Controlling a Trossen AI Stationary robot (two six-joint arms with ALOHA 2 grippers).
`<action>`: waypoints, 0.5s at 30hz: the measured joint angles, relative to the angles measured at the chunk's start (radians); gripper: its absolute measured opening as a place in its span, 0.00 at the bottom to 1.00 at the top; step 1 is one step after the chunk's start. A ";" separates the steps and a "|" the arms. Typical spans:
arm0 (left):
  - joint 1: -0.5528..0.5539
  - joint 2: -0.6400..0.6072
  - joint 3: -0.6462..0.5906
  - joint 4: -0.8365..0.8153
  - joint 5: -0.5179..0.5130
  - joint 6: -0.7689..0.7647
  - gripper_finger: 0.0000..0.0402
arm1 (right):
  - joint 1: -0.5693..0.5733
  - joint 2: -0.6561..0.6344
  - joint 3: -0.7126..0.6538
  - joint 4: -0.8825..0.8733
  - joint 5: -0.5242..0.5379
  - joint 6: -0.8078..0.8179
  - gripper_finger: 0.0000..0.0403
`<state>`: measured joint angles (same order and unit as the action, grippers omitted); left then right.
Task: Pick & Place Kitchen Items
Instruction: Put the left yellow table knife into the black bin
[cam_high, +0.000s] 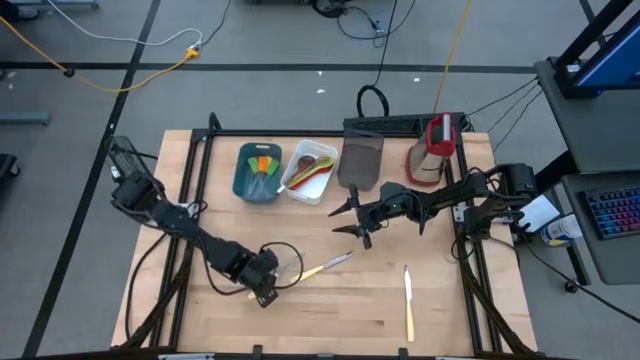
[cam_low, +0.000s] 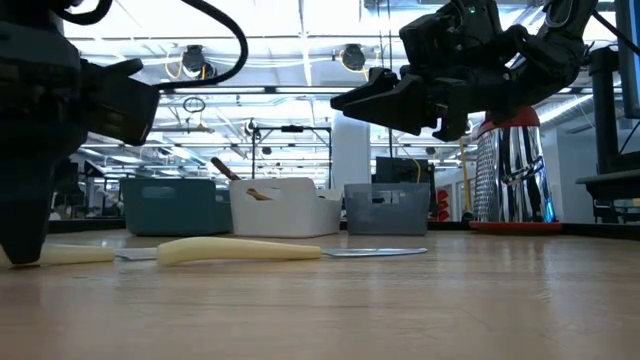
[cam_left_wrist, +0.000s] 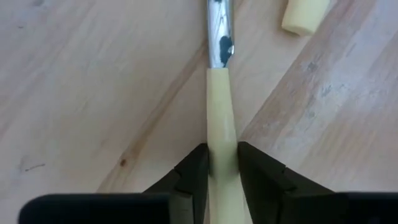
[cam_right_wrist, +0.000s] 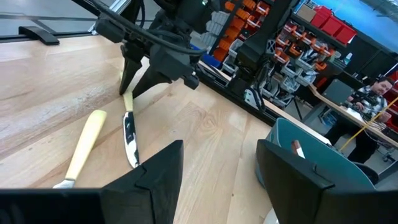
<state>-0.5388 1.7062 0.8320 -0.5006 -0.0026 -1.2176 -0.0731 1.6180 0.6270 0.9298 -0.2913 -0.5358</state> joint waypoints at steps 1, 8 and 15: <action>-0.001 0.003 0.010 -0.018 0.000 -0.007 0.23 | 0.000 0.000 0.000 0.000 0.000 0.000 0.49; -0.002 0.017 0.128 -0.329 -0.106 0.007 0.22 | -0.002 0.000 0.000 0.000 0.000 0.012 0.49; -0.002 0.011 0.101 -0.392 -0.164 0.081 0.22 | -0.002 0.000 -0.001 -0.007 0.000 0.052 0.49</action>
<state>-0.5407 1.7173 0.9327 -0.8922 -0.1666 -1.1363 -0.0753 1.6180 0.6258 0.9226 -0.2913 -0.4835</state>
